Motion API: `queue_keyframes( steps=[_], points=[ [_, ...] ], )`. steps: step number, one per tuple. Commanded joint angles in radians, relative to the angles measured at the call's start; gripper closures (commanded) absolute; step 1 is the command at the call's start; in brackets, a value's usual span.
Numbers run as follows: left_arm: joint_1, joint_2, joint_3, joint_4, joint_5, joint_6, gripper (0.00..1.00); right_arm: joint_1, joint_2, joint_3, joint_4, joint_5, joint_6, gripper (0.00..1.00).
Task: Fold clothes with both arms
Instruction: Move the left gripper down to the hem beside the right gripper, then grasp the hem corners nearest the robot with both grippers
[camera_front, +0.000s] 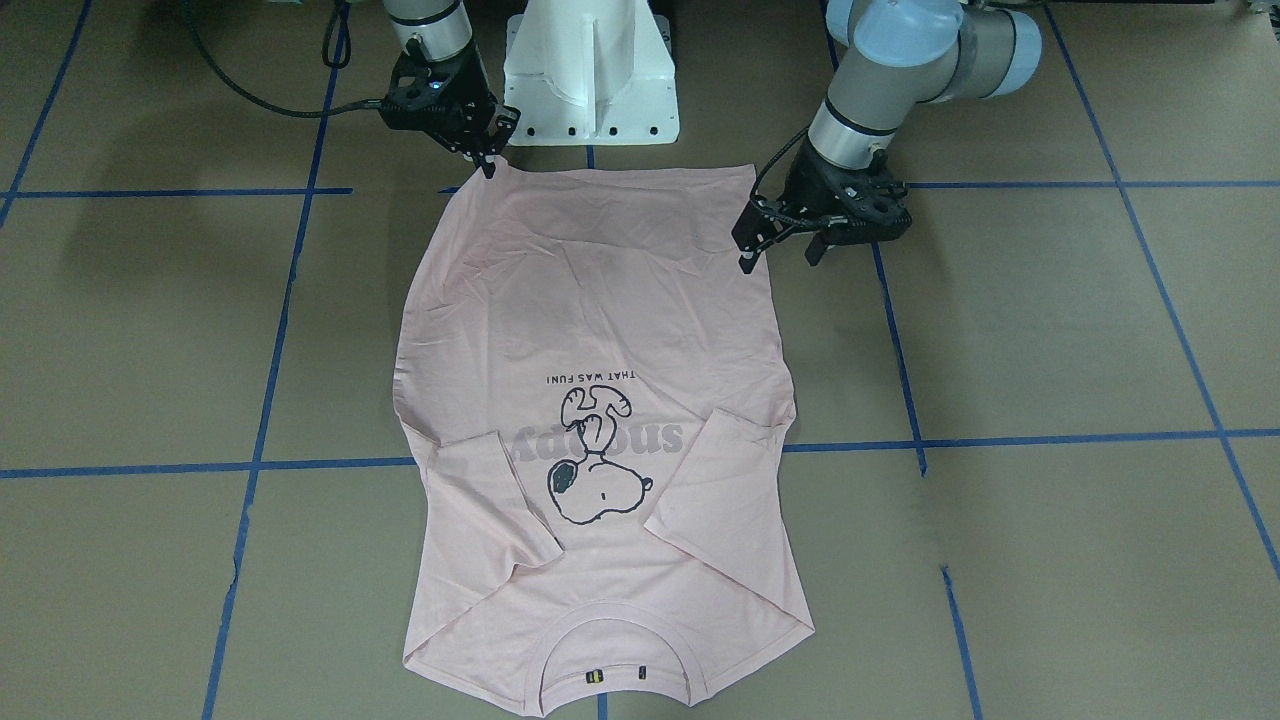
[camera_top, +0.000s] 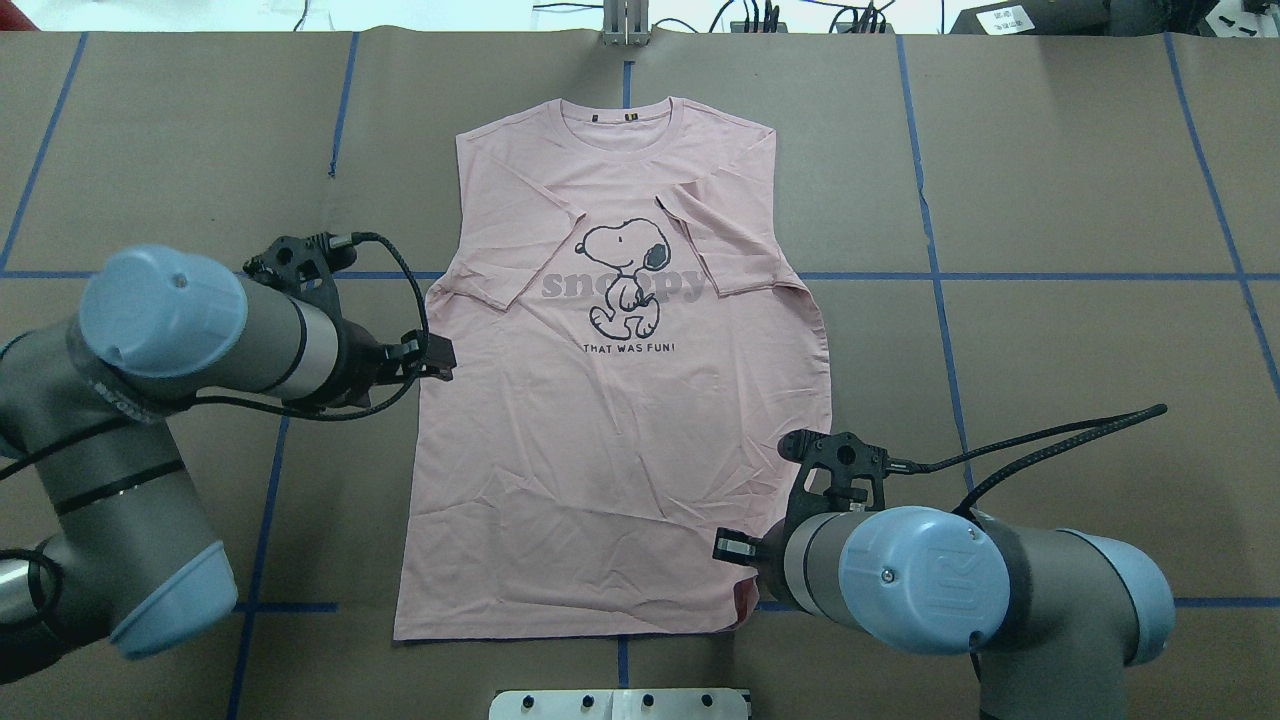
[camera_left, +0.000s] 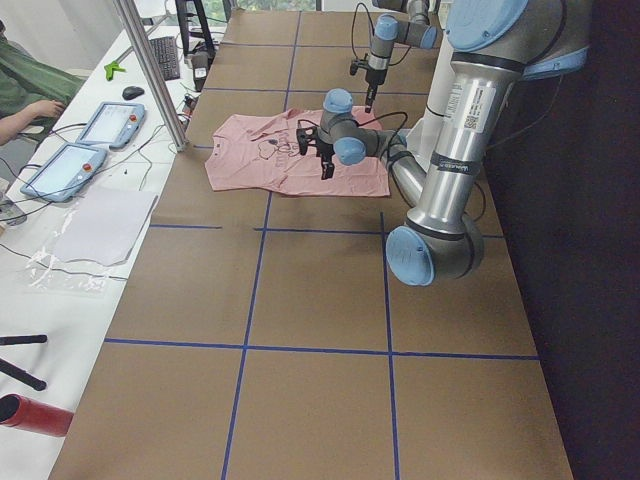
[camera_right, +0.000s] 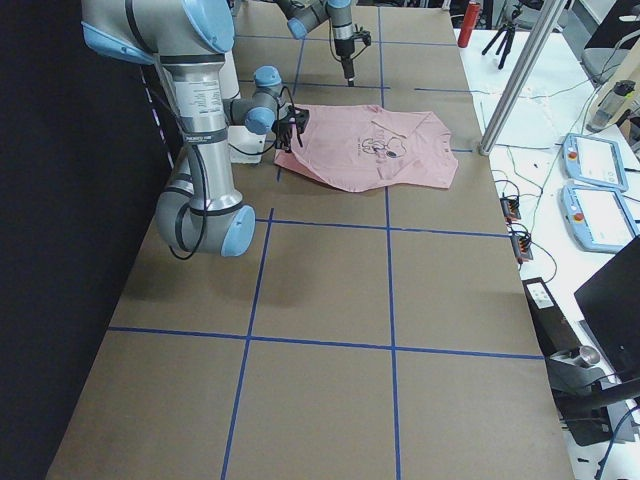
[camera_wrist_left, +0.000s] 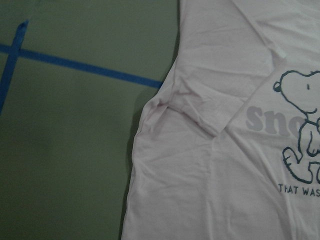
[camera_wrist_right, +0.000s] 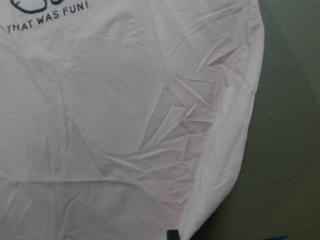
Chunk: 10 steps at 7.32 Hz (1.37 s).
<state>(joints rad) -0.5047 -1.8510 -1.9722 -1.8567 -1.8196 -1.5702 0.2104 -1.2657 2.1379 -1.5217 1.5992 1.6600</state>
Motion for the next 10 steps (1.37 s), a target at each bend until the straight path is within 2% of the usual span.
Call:
queue_keyframes(
  steps=[1,2,4,7,10],
  points=[
    [0.234,0.026,-0.028,0.040,0.141,-0.234,0.03,0.017,0.000,0.010,0.000,0.016,0.000,1.00],
    [0.291,0.026,-0.030,0.074,0.175,-0.288,0.04,0.017,0.002,0.008,0.000,0.016,-0.002,1.00],
    [0.334,0.026,-0.037,0.158,0.181,-0.338,0.04,0.017,0.002,0.010,0.000,0.015,0.000,1.00],
    [0.341,0.050,-0.039,0.166,0.183,-0.340,0.04,0.015,0.003,0.010,0.000,0.015,0.000,1.00],
    [0.341,0.059,-0.039,0.168,0.183,-0.340,0.10,0.017,0.002,0.008,-0.001,0.016,-0.002,1.00]
  ],
)
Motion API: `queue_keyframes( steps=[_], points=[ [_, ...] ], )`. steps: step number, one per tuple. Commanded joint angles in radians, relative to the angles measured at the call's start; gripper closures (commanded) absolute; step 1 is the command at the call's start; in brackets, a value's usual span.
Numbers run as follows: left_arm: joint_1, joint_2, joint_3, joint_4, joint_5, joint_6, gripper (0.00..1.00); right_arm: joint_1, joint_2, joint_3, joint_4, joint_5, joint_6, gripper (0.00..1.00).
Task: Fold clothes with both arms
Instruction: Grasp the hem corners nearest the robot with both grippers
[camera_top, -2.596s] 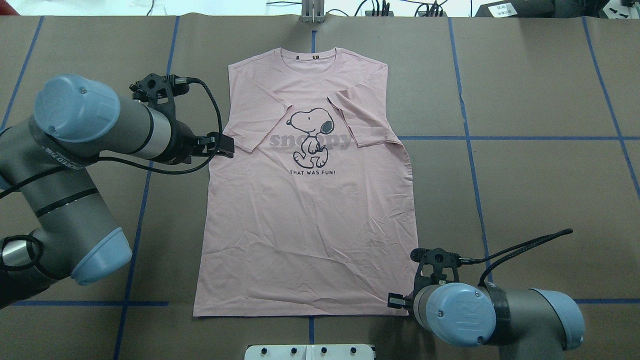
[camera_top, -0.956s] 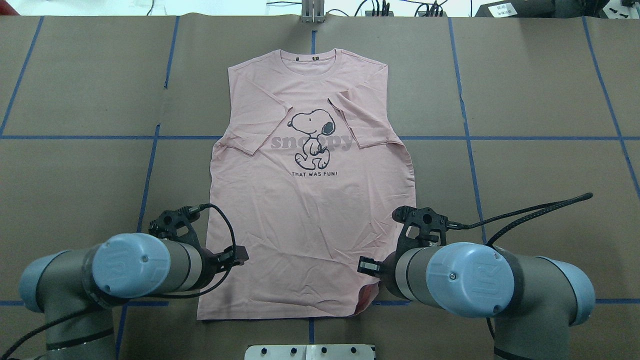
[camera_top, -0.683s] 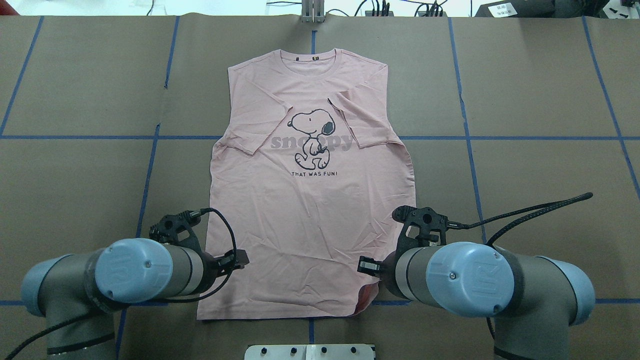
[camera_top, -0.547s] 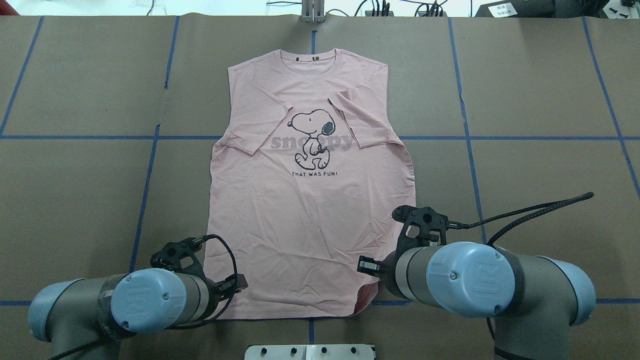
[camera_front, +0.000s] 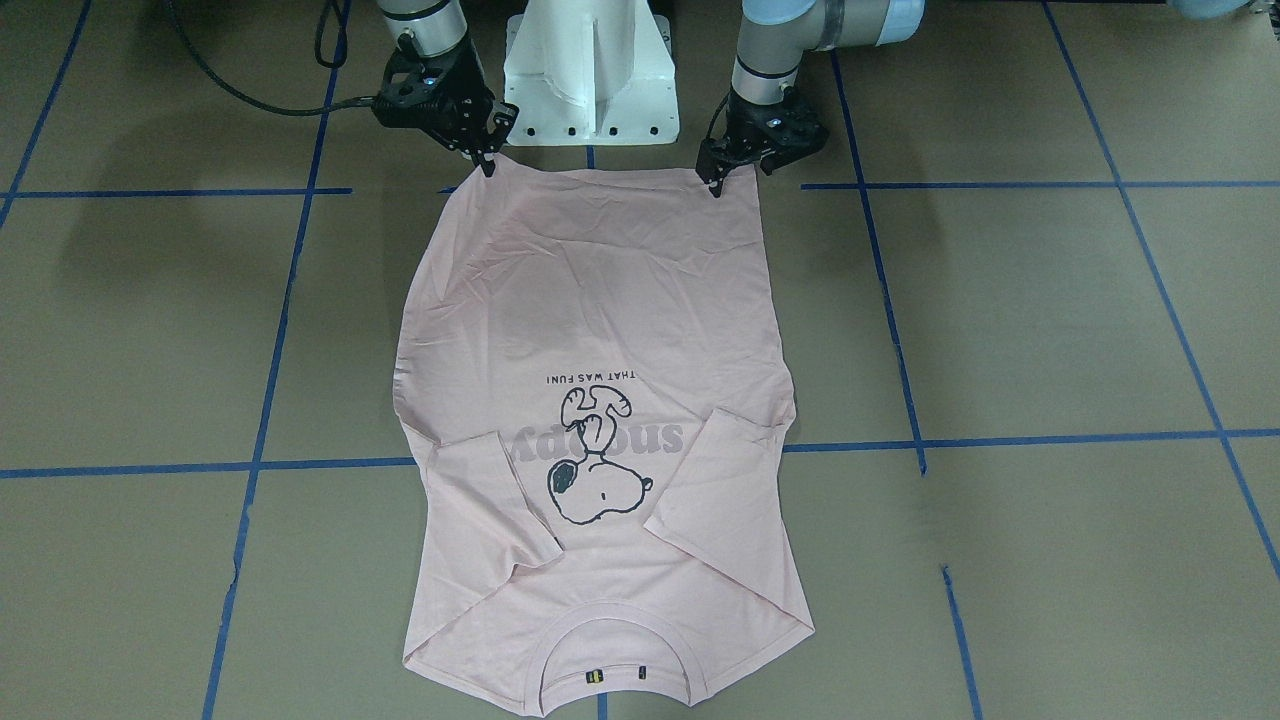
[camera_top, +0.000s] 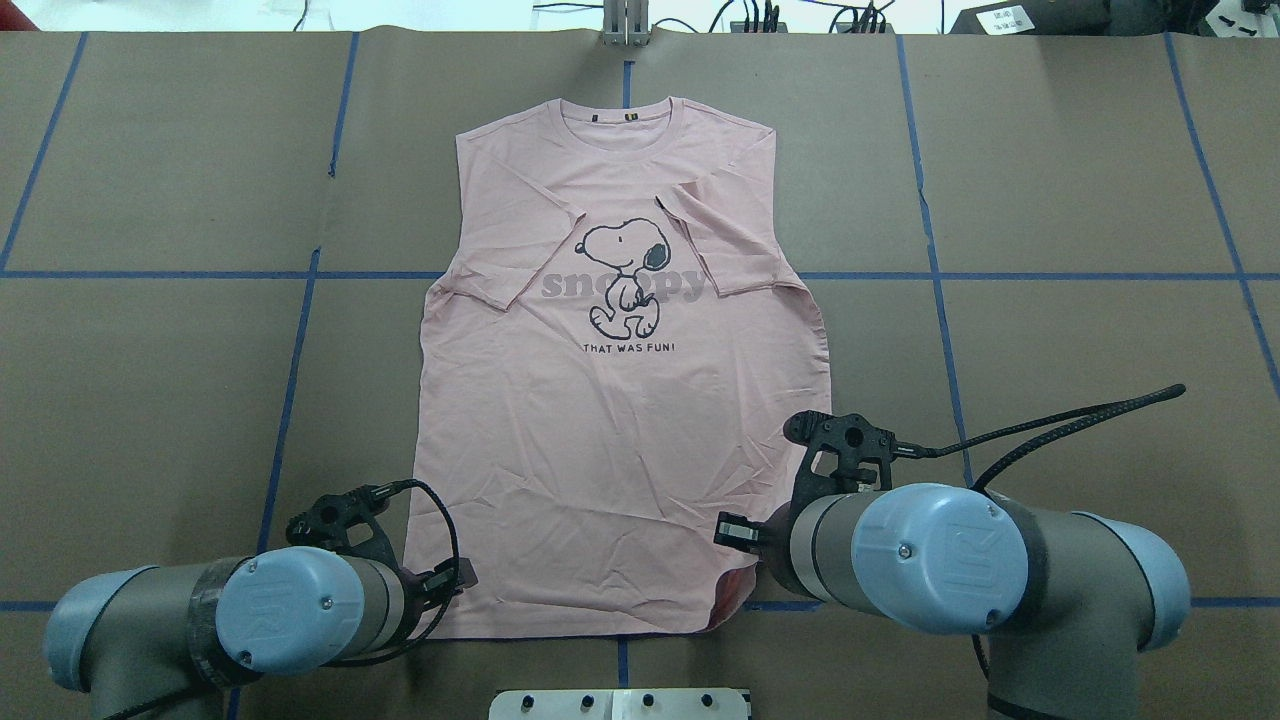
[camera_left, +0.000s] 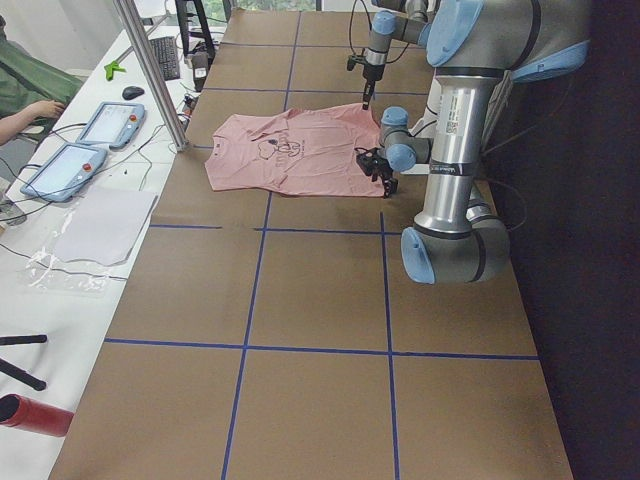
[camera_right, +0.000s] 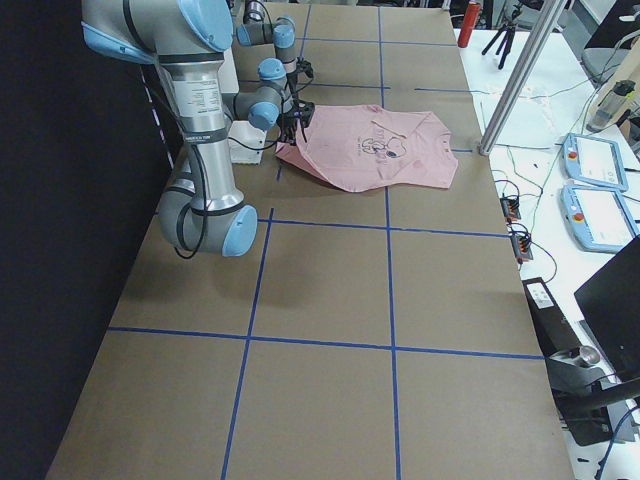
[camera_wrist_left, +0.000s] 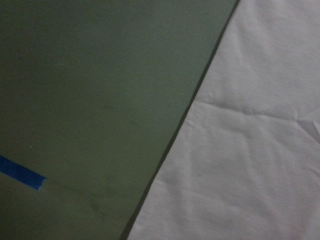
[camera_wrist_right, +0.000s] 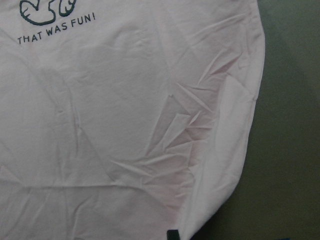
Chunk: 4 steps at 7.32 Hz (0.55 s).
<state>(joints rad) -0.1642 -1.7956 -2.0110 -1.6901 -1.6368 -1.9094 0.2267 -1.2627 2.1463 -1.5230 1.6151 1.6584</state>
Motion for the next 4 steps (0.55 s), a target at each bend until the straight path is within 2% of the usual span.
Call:
queue_keyframes(
  steps=[1,2,3,4],
  points=[
    [0.002,0.015,0.000,0.000,0.000,0.000,0.11,0.000,-0.001,0.001,0.000,0.000,0.000,1.00],
    [0.002,0.015,0.000,0.000,0.000,0.000,0.16,0.000,-0.001,0.001,0.000,0.000,0.000,1.00],
    [0.002,0.015,0.000,0.000,-0.002,-0.002,0.27,0.002,-0.001,0.001,0.000,0.000,0.000,1.00],
    [0.003,0.013,-0.002,0.000,-0.002,-0.011,0.49,0.002,-0.003,0.001,0.000,0.000,0.000,1.00]
  ],
)
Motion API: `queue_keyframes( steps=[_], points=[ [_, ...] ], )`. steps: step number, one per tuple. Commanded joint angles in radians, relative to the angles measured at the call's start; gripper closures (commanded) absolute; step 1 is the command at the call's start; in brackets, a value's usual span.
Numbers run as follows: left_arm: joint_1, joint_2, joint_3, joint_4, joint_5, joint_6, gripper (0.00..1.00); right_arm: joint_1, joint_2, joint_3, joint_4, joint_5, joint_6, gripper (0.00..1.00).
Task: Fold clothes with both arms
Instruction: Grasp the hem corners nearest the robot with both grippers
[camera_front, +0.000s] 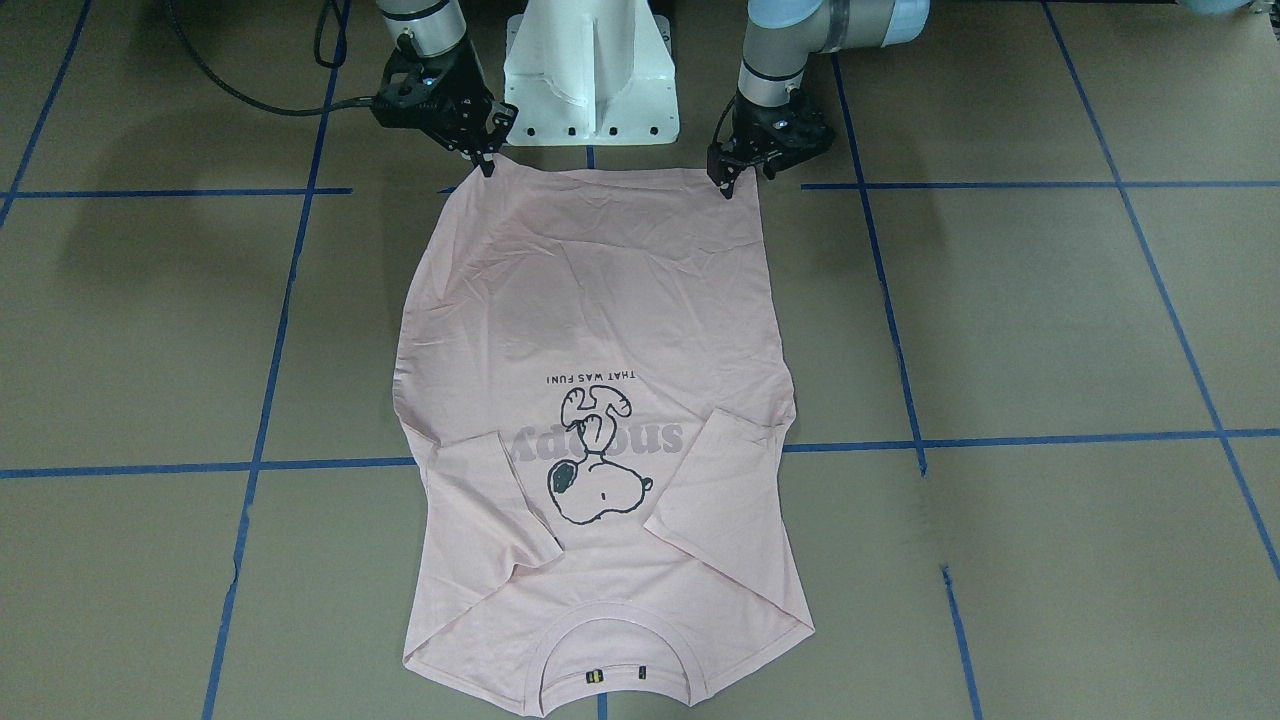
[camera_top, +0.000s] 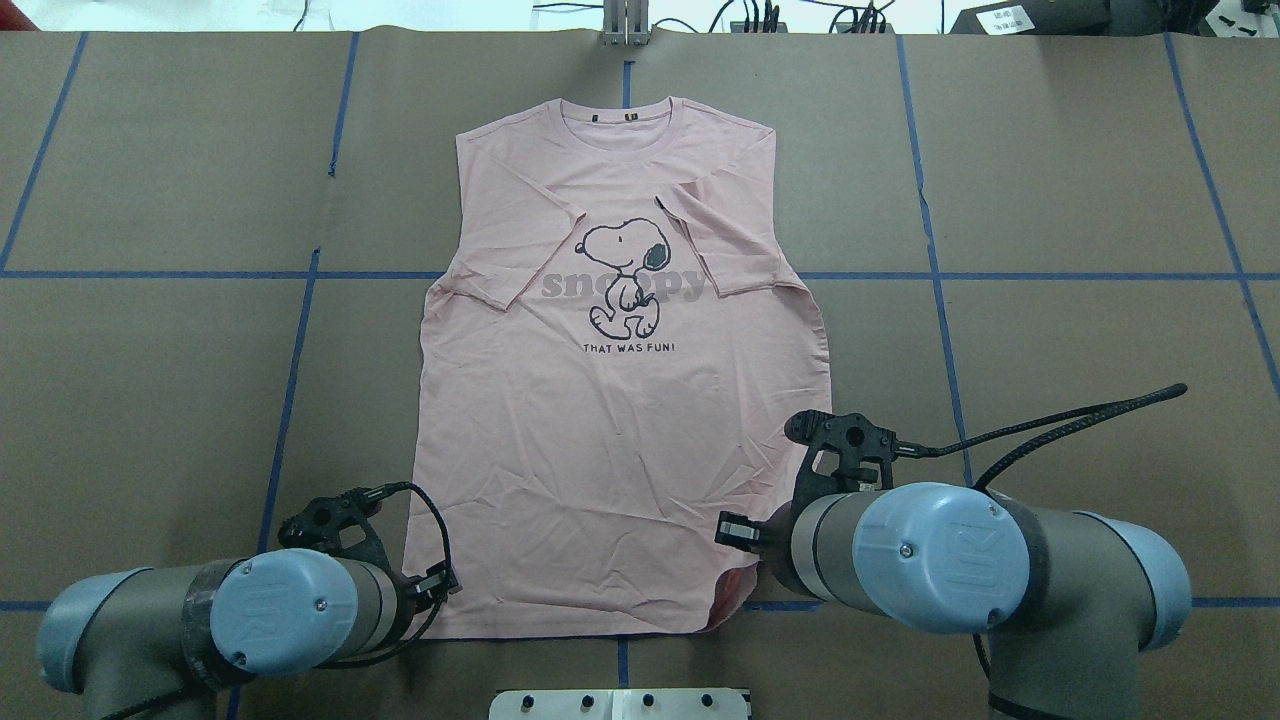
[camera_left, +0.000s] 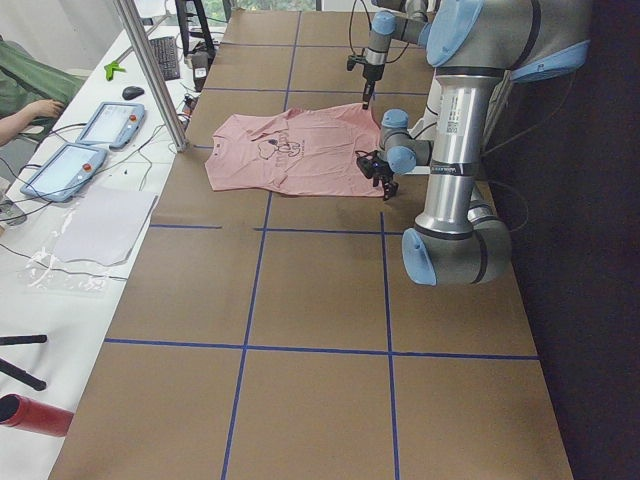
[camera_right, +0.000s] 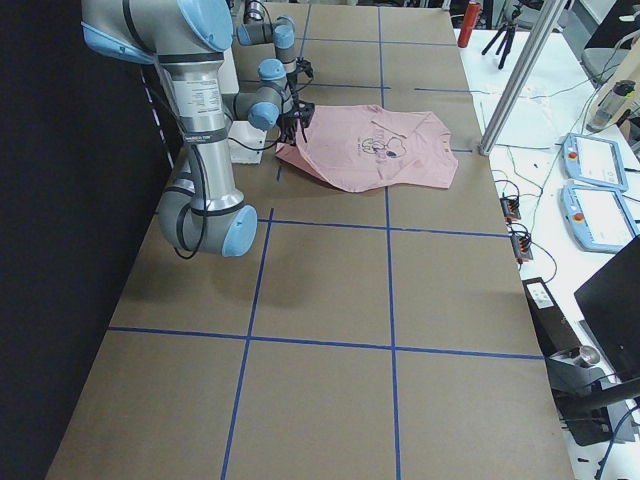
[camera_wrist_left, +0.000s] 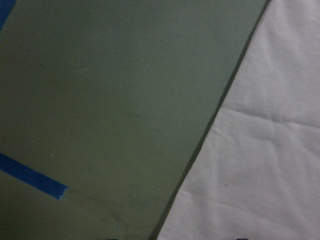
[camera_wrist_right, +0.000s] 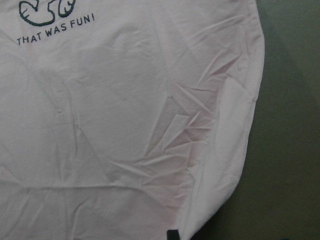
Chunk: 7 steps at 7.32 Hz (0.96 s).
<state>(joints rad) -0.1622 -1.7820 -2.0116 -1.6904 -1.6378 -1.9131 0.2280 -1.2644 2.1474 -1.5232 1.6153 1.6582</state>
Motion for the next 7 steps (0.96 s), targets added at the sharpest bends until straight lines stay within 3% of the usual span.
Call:
queue_keyframes(
  steps=[1,3,5,7],
  points=[
    [0.003,0.000,-0.012,0.001,-0.001,-0.007,0.73,0.001,-0.001,0.000,0.000,0.002,0.000,1.00],
    [0.007,0.000,-0.029,0.001,-0.002,-0.007,1.00,0.002,-0.004,0.000,-0.002,0.002,0.000,1.00],
    [0.006,0.003,-0.048,0.006,-0.004,-0.007,1.00,0.002,-0.007,0.002,-0.002,0.002,0.000,1.00],
    [0.001,0.003,-0.293,0.218,-0.017,0.041,1.00,0.040,-0.025,0.025,-0.008,0.063,-0.005,1.00]
  ],
)
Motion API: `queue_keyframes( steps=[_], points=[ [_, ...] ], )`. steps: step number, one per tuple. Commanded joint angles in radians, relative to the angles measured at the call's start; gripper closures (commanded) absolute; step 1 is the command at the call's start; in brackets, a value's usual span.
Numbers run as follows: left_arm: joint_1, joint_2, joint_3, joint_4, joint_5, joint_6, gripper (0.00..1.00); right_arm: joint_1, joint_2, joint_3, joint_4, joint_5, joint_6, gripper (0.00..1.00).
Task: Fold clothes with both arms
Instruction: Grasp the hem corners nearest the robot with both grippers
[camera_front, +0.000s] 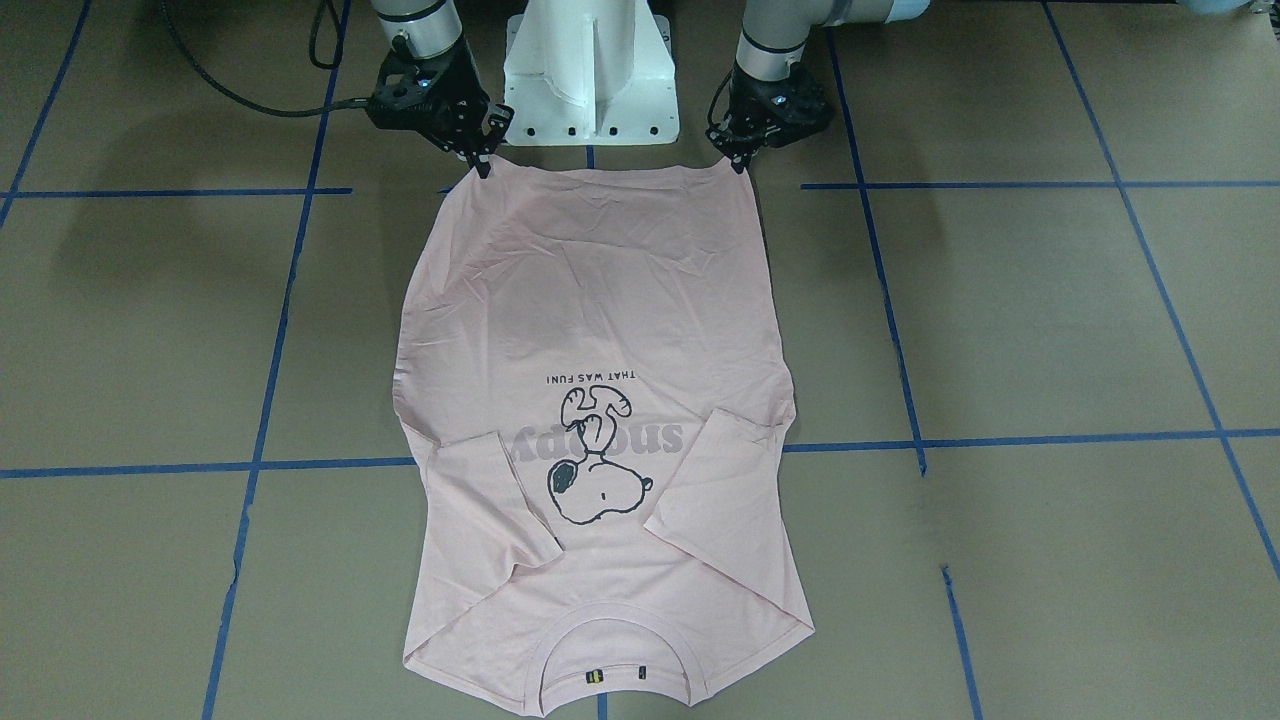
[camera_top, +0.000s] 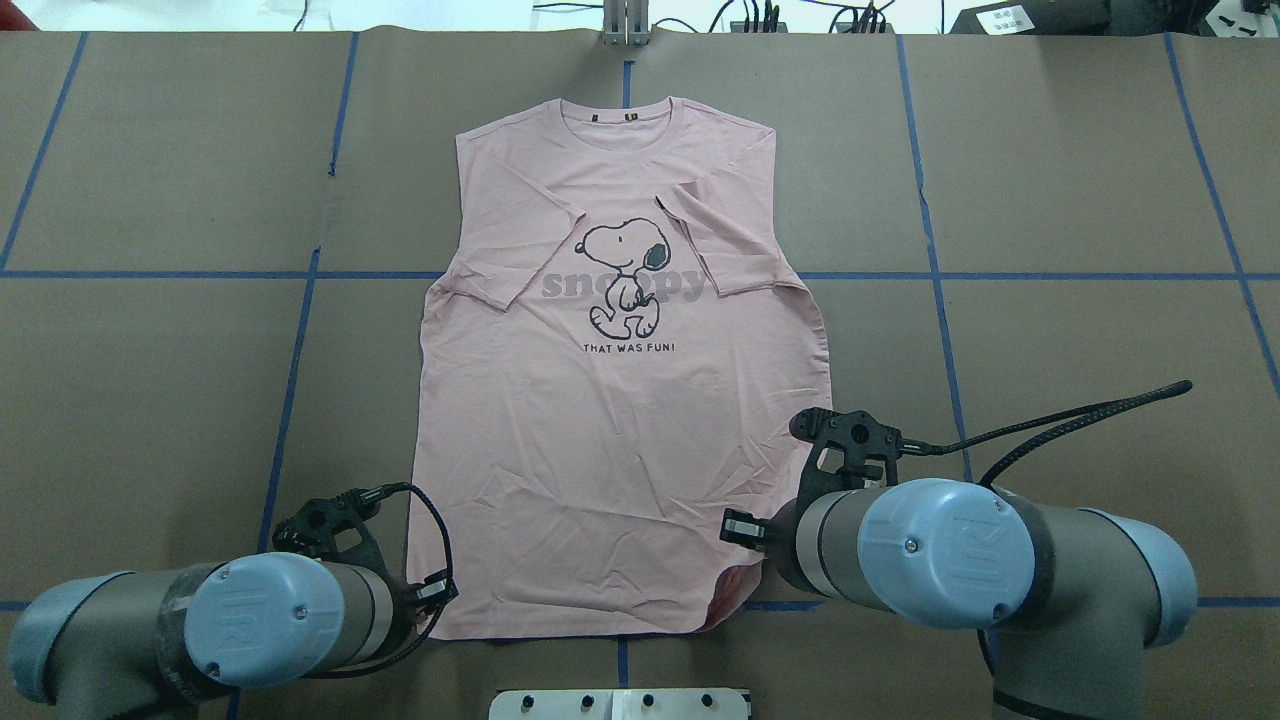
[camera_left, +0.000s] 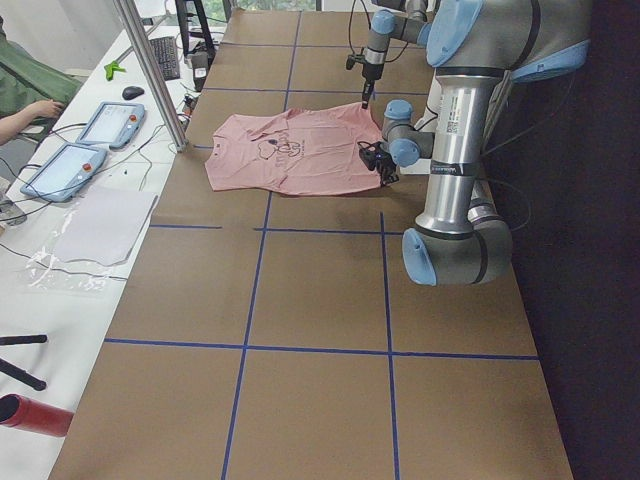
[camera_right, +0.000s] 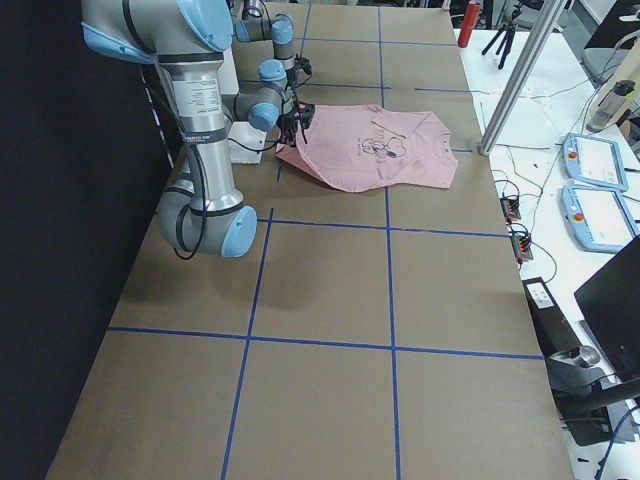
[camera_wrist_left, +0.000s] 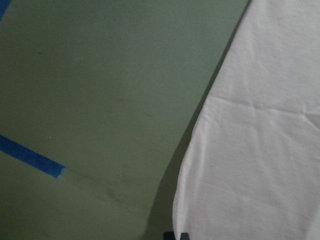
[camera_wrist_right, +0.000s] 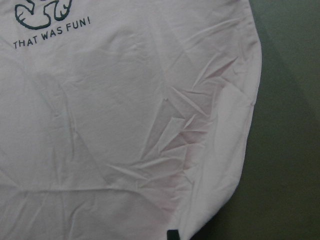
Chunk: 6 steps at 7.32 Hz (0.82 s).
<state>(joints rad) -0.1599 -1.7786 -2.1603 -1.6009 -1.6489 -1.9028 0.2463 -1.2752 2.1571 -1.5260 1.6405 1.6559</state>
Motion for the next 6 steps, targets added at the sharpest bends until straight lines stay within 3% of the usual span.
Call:
queue_keyframes(
  steps=[1,4,6],
  points=[
    [-0.004,0.002,-0.227,0.188,-0.011,0.057,1.00,0.027,-0.051,0.047,-0.006,0.057,-0.002,1.00],
    [0.066,-0.002,-0.320,0.197,-0.048,0.079,1.00,-0.002,-0.168,0.180,-0.014,0.226,-0.001,1.00],
    [0.074,-0.005,-0.395,0.280,-0.061,0.108,1.00,-0.060,-0.219,0.277,-0.032,0.245,0.004,1.00]
  ],
)
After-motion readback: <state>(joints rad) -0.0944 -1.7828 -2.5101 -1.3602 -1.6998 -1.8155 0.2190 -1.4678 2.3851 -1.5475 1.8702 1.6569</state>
